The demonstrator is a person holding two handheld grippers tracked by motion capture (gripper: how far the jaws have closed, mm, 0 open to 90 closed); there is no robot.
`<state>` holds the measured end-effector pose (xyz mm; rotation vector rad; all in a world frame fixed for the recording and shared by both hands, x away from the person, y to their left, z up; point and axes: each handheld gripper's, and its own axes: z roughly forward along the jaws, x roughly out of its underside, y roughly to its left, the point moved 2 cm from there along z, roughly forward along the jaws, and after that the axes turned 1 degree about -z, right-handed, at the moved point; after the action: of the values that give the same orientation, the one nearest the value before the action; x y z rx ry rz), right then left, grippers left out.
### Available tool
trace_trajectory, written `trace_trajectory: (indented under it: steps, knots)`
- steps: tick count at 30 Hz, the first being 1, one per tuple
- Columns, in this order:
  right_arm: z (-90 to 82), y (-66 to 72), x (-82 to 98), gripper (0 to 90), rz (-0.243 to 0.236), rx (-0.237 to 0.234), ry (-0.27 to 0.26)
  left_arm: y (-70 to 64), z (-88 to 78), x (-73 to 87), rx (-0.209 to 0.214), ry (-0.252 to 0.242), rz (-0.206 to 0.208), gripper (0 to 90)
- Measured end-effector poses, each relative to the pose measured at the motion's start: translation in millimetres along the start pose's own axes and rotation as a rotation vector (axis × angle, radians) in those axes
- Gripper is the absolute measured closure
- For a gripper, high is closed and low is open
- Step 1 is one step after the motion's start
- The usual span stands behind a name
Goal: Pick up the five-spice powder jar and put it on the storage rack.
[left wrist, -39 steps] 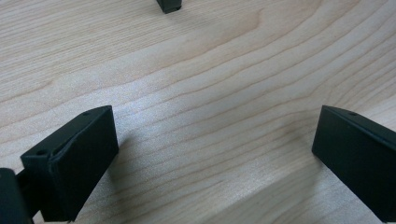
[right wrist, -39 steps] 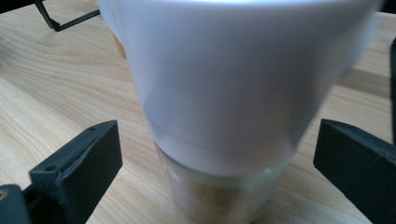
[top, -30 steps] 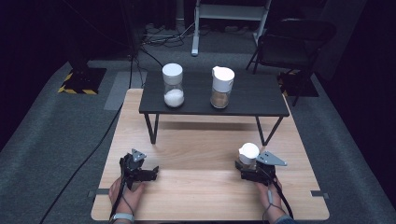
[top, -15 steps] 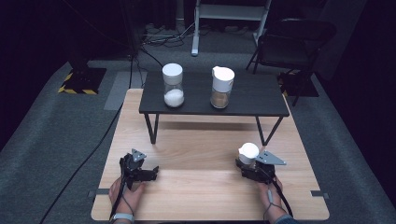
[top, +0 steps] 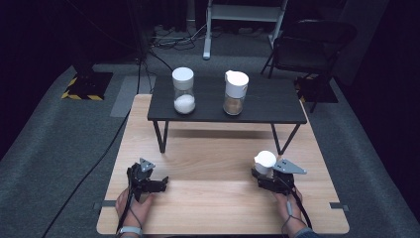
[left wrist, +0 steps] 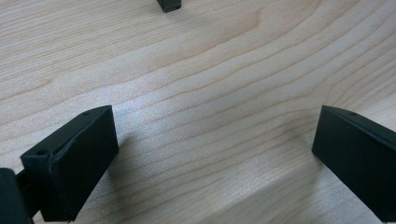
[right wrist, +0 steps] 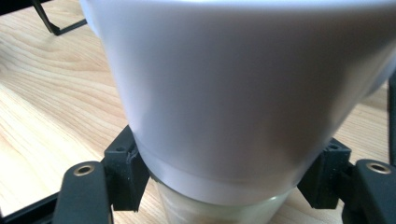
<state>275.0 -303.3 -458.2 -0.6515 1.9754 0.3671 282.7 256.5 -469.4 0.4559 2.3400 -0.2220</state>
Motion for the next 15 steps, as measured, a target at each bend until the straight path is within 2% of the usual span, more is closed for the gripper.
trace_trajectory:
  steps: [15]
  knots:
    - [-17.0,-0.3,-33.4,30.4,-0.018,-0.002,-0.02,0.0,0.1,-0.1,-0.001,0.0,0.0,0.4]
